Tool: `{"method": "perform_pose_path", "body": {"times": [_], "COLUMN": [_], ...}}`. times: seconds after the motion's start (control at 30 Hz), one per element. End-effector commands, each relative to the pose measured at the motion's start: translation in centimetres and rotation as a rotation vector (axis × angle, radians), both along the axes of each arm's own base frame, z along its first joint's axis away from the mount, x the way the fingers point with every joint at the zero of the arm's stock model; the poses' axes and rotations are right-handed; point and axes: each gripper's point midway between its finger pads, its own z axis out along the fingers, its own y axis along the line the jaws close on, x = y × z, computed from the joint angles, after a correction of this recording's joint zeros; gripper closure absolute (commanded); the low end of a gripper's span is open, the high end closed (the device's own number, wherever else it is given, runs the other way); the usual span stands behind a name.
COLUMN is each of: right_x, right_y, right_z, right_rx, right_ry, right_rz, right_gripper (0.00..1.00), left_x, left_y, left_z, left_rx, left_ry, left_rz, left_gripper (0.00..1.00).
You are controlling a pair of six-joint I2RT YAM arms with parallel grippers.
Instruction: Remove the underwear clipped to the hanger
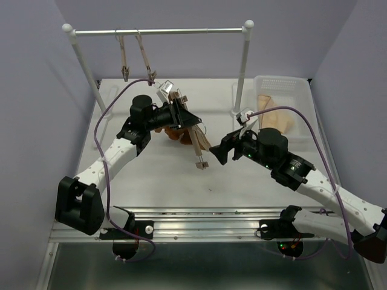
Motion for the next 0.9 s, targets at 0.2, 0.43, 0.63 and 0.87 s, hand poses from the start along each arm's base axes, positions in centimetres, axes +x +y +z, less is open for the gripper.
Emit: {"method": "perform_pose_path", "body": {"times": [0.2, 0.43, 0.63, 0.87], "right_x": [-1.3, -2.8, 0.2, 1.8], "right_y": [3.5, 6.6, 8.0, 8.3], "right_z": [1.9, 0.5, -1.0, -1.0], "right_rx": [0.027, 0.110, 0.101, 0.114], "right_ry": [-0.062, -0.030, 0.014, -0.028], "right_rz": [0.267, 0.452, 0.366, 0.279], "right_gripper": [0.00, 0.00, 0.19, 0.94], "left_x": [0.1, 2.1, 2.1, 1.7], "left_y": [-0.4, 0.0, 0.4, 0.6], "left_z": [4.2, 4.3, 4.4, 4.1], "left_rx": [-0.076, -0.100, -0.109, -0.112], "left_ry": [-0.111, -0.056, -0.053, -0.033], "left_rz": [-0.047, 0.074, 0.102, 0.108], "left_gripper": [1.00, 1.00, 1.00, 1.00]}}
